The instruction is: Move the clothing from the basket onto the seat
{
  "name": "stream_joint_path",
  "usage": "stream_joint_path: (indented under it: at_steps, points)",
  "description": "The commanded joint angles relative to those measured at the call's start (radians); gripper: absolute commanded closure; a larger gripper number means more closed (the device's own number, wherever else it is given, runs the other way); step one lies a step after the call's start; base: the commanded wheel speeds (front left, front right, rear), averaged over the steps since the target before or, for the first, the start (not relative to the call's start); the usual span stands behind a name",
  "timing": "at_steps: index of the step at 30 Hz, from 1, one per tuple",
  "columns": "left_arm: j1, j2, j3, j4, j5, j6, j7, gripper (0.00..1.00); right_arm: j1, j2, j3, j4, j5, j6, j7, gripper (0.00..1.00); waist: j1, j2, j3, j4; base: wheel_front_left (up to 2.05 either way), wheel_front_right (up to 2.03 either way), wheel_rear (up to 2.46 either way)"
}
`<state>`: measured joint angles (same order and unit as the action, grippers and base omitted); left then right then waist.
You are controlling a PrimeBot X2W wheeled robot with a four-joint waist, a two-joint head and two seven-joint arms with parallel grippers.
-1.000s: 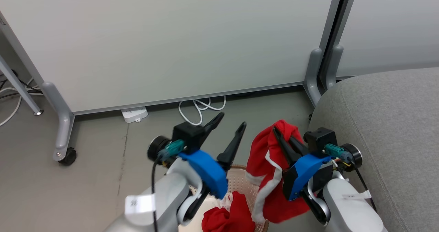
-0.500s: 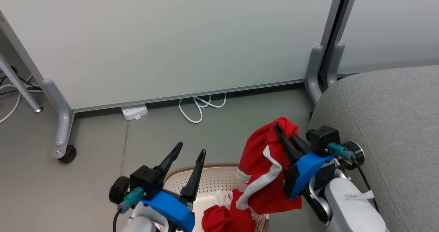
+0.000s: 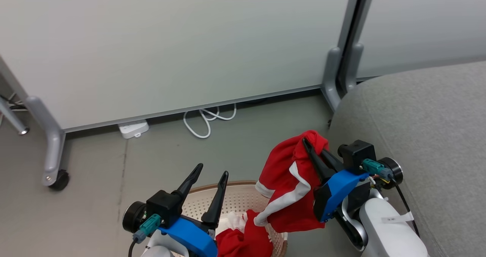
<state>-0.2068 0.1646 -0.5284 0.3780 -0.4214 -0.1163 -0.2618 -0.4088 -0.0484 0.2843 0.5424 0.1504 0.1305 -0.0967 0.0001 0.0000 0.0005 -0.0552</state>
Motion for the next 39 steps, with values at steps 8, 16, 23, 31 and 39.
stream_joint_path:
  at_steps: [8, 16, 23, 31, 39]
  points:
    - [0.006, -0.025, 0.031, -0.009, 0.036, -0.014, -0.005, 0.00, 0.002, -0.003, -0.018, -0.025, -0.004, 0.000, 0.008, 1.00, -0.0001, 0.0000, 0.021, -0.157, 0.00, 0.00, 0.00]
    - [-0.006, -0.034, 0.040, -0.007, 0.050, -0.016, -0.005, 0.00, 0.003, -0.003, -0.022, -0.033, -0.002, 0.000, 0.008, 1.00, -0.0001, 0.0000, 0.037, -0.275, 0.00, 0.00, 0.00]
    - [-0.016, -0.029, 0.035, -0.012, 0.052, -0.015, -0.005, 0.00, -0.003, -0.003, -0.020, -0.036, 0.005, 0.000, 0.003, 1.00, -0.0001, 0.0000, 0.054, -0.379, 0.00, 0.00, 0.00]
    - [-0.027, -0.021, 0.023, -0.011, 0.050, -0.015, -0.005, 0.00, 0.000, -0.003, -0.022, -0.040, 0.017, 0.000, -0.002, 1.00, -0.0001, 0.0000, 0.077, -0.453, 0.00, 0.00, 0.00]
    - [-0.047, -0.018, 0.005, -0.005, 0.041, -0.015, -0.005, 0.00, 0.003, -0.003, -0.038, -0.032, 0.033, 0.000, -0.011, 1.00, -0.0001, 0.0000, 0.093, -0.462, 0.00, 0.00, 0.00]
